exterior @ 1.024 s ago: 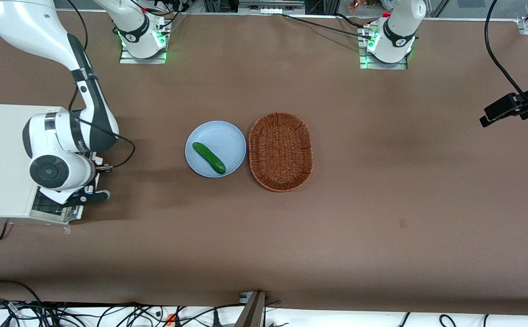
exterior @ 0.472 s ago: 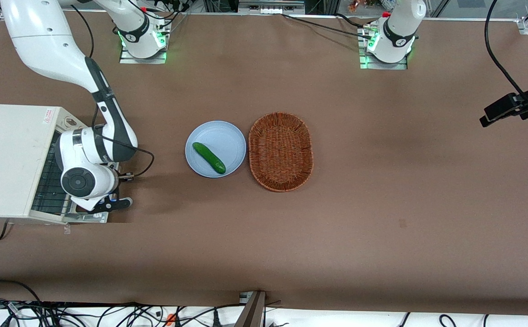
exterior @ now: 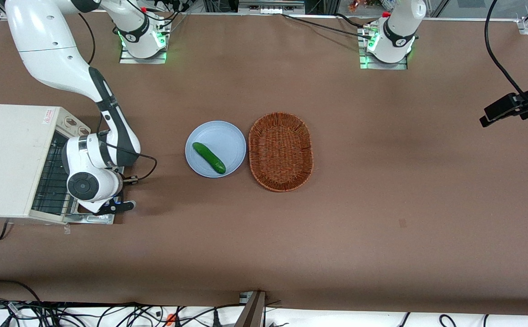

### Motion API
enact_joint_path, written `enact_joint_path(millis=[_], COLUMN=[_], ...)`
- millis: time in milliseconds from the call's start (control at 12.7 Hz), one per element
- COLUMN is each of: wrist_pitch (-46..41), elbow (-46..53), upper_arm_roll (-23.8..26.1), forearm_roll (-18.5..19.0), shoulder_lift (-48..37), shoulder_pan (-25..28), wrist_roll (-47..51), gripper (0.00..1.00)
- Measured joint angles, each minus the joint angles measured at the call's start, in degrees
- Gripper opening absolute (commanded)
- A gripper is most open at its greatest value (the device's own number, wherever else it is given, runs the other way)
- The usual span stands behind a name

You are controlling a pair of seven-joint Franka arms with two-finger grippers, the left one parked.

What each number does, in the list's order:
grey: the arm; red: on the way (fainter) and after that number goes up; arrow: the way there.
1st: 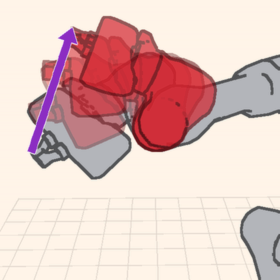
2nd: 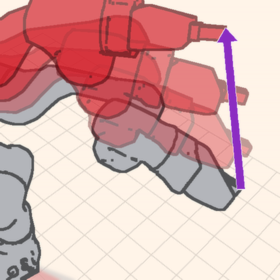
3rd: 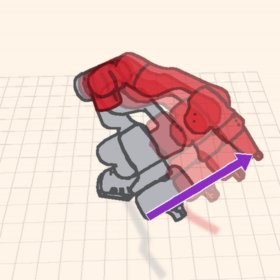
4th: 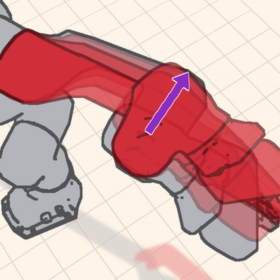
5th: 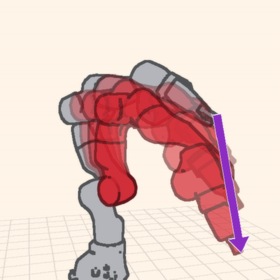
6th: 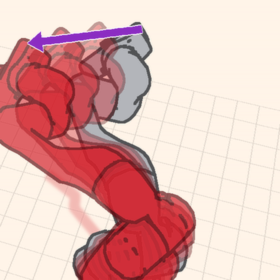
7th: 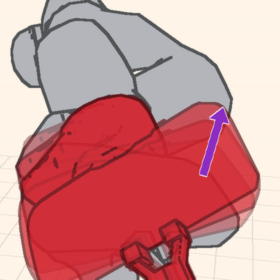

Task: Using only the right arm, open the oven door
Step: 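Hook the right gripper on the door edge and pull it outward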

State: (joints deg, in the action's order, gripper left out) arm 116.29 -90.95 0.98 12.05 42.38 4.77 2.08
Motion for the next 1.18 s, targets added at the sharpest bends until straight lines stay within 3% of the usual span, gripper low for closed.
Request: enact_joint_path(millis=[236,1024,1102,1181], wrist_pitch=[-0.1,-0.3,-0.5,-1.2], elbow=[0.3,1.1,1.7,2.8], upper_arm_roll=[-1.0,-2.0,-2.1,-2.1], forearm_roll=[-4.2,-12.2,-12.2,-12.2], shoulder_lift=[0.0,0.0,0.0,0.0], shoulder_pan=[-0.2,1.9,2.1,2.1], wrist_roll=[0.1,4.9,4.9,4.6], gripper=[0.0,0.0,0.11,0.6])
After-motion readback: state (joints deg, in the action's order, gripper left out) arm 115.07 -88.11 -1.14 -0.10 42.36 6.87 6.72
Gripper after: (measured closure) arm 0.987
